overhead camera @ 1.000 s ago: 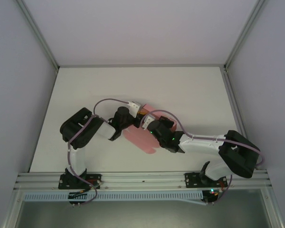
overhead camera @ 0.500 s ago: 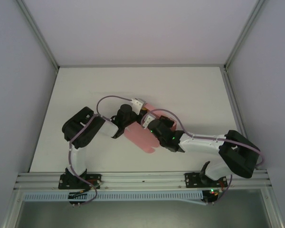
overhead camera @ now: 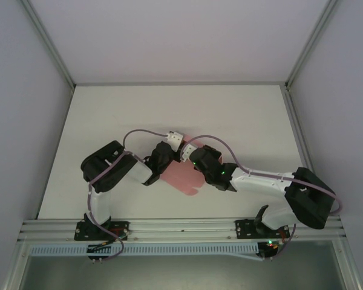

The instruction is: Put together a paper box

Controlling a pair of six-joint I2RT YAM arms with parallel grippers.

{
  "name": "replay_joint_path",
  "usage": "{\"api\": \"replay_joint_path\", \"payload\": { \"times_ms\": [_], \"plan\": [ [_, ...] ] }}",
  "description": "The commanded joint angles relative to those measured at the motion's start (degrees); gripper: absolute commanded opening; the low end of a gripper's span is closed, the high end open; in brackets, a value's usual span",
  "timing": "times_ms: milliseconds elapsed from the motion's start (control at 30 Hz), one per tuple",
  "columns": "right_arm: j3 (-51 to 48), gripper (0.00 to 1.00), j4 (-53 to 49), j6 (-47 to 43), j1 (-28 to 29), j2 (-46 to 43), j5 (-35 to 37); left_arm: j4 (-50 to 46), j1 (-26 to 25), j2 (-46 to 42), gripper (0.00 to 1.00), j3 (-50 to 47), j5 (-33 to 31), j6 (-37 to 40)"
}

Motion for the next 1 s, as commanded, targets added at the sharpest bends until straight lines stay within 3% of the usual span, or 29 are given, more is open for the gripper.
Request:
{"api": "replay_joint_path", "payload": {
  "times_ms": [0, 167, 267, 333, 467, 567, 667, 767, 833, 867, 967],
  "plan": [
    [-1.7, 0.00, -12.6, 2.7, -1.1, 0.1, 5.0, -10.3, 5.3, 2.5, 0.06, -1.4, -24.2, 1.1],
    [-1.3, 0.00, -12.8, 2.6, -1.2, 0.1, 4.8, -8.9, 5.3, 0.0, 0.25, -4.3, -15.6, -0.7],
    [-1.5, 0.00, -12.0, 2.5, -1.2, 0.2, 3.9, -9.2, 5.3, -0.6, 0.28, -3.9, -12.4, -0.2],
    [-1.4, 0.00, -11.9, 2.4, -1.1, 0.5, 3.5, -11.0, 5.2, -0.7, 0.26, -2.5, -10.8, -0.7],
    [-1.3, 0.00, -11.8, 2.4, -1.1, 0.9, 3.5, -12.4, 5.2, -0.6, 0.09, -0.5, -10.7, -2.4],
    [-1.3, 0.00, -12.1, 2.6, -1.1, 0.8, 4.0, -15.5, 4.9, 0.4, 0.00, 1.8, -17.5, -2.7],
    [-1.3, 0.00, -12.0, 2.7, -1.1, 0.9, 5.1, -17.0, 5.2, 0.8, 0.00, 1.9, -22.1, -3.2],
    [-0.9, 0.00, -10.3, 3.5, -1.3, 1.4, 7.2, -17.0, 5.0, -2.9, 0.00, -0.2, -18.5, -3.1],
    [0.2, 0.33, -8.6, 5.7, -1.3, 1.0, 8.2, -17.4, 4.9, -8.1, 0.00, -2.0, -12.9, -4.4],
    [0.9, 0.44, -8.1, 6.9, -1.5, 0.1, 7.1, -19.6, 4.9, -10.6, 0.00, -1.9, -10.0, -5.6],
    [2.6, 0.62, -5.4, 9.5, -1.5, -5.1, 1.1, -31.3, 4.6, -17.1, 0.00, 1.7, -7.2, -11.3]
  ]
}}
